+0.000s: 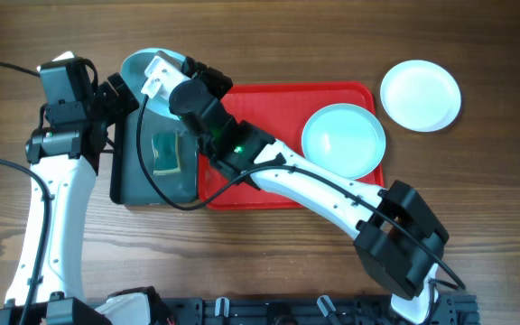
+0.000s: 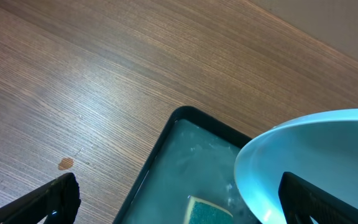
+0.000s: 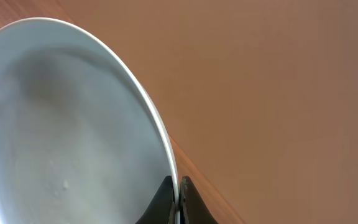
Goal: Clean dirty plates on tray and stack at the side
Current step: 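Lift the left light-blue plate off the red tray with right gripper, then place the light-blue plate onto the white plate at the right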
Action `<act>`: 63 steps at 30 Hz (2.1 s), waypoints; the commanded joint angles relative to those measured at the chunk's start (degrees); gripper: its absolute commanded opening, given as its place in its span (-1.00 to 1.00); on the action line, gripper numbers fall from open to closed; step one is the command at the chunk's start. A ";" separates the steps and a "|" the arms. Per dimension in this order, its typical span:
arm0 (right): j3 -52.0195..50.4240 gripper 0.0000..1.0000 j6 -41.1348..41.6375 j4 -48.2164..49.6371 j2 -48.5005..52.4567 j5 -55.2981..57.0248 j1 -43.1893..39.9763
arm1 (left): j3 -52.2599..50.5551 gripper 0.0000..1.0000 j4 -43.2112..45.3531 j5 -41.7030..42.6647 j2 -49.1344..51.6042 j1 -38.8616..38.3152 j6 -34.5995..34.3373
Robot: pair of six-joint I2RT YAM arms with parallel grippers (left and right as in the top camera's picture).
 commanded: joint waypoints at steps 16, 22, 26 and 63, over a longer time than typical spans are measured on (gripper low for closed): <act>0.20 -0.91 27.87 -6.67 1.09 -6.01 -3.56 | 0.28 1.00 0.11 -0.33 0.04 0.20 -0.50; 0.20 -0.91 48.76 -14.23 1.09 -30.62 -12.41 | 0.28 1.00 0.11 -0.33 0.04 0.20 -0.50; 0.20 -0.91 53.92 -18.16 1.07 -46.80 -19.54 | 0.28 1.00 0.11 -0.33 0.04 0.20 -0.50; -0.66 -0.91 53.72 -53.59 1.09 -33.07 -74.77 | 0.28 1.00 0.11 -0.33 0.04 0.20 -0.50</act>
